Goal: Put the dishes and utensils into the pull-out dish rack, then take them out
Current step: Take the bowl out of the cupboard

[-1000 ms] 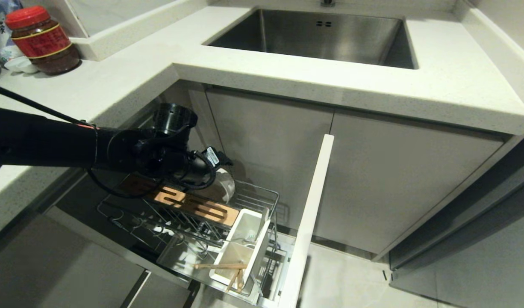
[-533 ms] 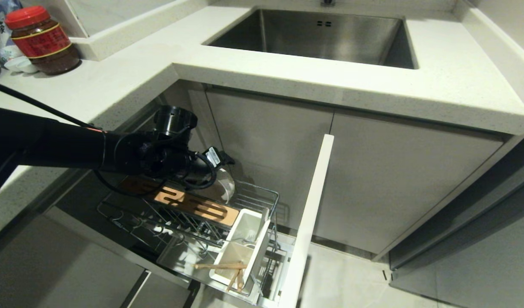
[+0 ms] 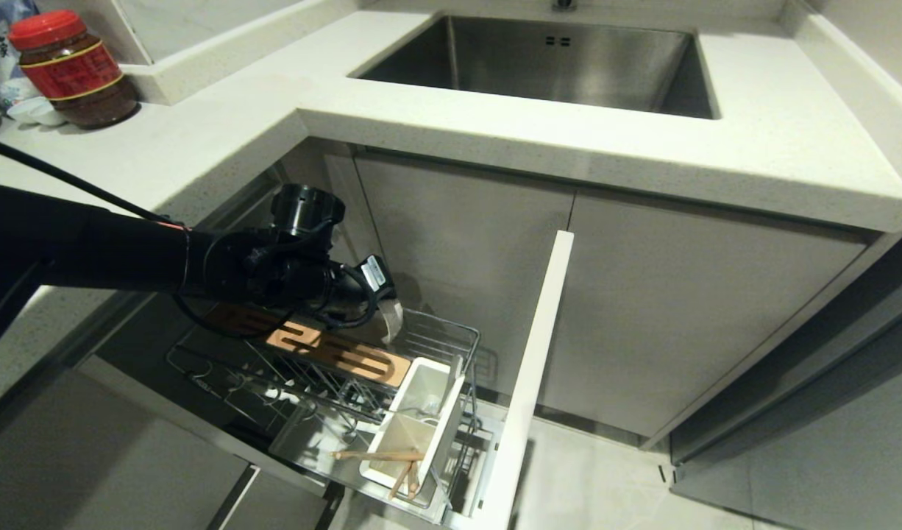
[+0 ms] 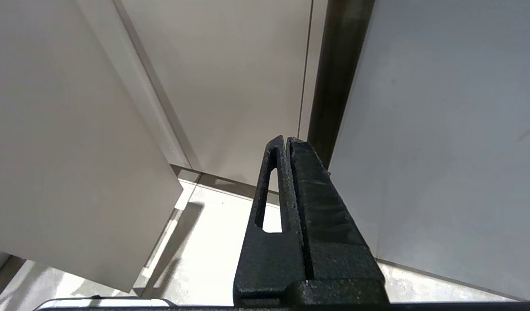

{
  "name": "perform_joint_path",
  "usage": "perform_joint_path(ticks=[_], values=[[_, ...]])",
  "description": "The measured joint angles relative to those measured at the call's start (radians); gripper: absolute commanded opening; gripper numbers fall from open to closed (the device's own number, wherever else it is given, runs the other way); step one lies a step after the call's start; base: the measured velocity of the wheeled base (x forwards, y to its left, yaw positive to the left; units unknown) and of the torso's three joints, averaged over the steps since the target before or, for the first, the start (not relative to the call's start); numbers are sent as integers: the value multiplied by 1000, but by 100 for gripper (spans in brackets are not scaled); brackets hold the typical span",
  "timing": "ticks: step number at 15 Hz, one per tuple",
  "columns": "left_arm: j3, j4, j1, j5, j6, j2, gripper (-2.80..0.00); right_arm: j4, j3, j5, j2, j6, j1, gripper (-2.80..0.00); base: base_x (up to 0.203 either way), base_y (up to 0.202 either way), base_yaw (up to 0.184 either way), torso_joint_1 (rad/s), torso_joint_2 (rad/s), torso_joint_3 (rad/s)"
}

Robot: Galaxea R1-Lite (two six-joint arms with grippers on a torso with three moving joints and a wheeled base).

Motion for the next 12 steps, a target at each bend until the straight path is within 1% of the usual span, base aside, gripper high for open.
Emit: perform_joint_path(ticks=[6,10,12], values=[[8,5,-6,-26,-5,-30,-280,0,0,0,0,0,0,-280,0,0,0,0,0,0],[24,10,-14,-46,-12,-115,-280,0,0,0,0,0,0,-280,0,0,0,0,0,0],[32,12,-20,-51,-25,-177,-280,0,0,0,0,0,0,-280,0,0,0,0,0,0]])
